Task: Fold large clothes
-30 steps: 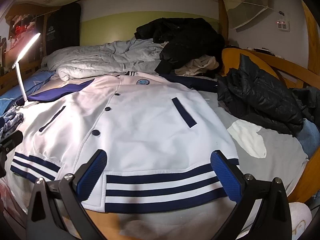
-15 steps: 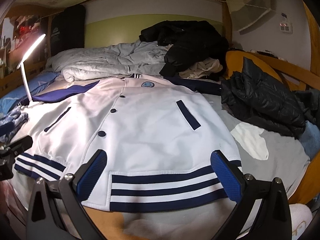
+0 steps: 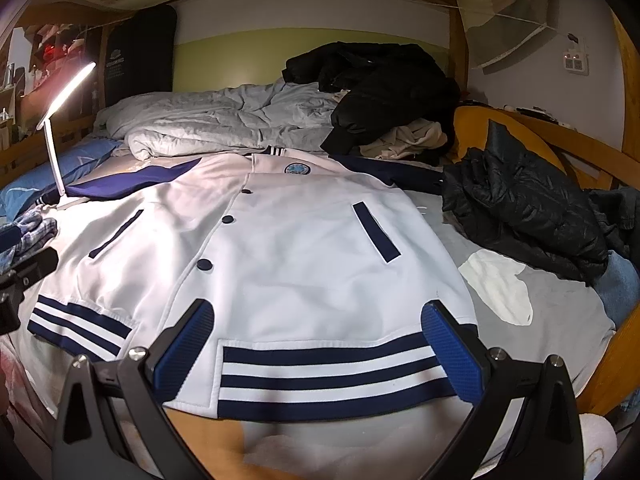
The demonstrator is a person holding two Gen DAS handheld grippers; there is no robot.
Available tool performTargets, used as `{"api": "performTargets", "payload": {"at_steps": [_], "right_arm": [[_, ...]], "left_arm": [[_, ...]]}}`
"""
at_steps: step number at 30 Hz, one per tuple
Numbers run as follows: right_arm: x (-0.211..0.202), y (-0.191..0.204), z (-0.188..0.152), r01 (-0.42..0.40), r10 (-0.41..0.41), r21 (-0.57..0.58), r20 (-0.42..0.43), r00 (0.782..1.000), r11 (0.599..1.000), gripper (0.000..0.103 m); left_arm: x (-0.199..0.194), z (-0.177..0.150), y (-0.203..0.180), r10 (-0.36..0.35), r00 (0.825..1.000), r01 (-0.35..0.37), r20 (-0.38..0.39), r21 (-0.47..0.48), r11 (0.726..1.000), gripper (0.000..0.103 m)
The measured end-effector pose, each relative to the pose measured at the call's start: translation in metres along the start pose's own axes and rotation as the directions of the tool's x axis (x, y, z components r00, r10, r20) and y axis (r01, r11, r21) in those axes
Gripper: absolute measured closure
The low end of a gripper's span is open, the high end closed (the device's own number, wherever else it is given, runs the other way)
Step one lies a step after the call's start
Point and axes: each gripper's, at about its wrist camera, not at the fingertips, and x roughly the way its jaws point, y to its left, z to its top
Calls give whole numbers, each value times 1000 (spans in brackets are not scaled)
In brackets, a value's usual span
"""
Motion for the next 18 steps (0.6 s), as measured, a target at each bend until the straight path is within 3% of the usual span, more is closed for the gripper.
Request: {"api": "performTargets", "payload": {"at_steps": [8, 12, 18], "right_arm": [[-1, 2, 0, -10, 10, -16, -5, 1000, 1000, 0], [-1, 3, 1, -17, 16, -27, -11, 1000, 999, 0], [0, 10, -3, -11, 8, -79, -36, 999, 997, 0]], "left_arm": [[-3, 1, -6, 17, 1000, -17, 17, 34, 999, 0], [-7, 1, -8, 73, 996, -76, 58, 51, 996, 0], [-10, 2, -6, 68, 995, -71, 70, 33, 997, 0]]}}
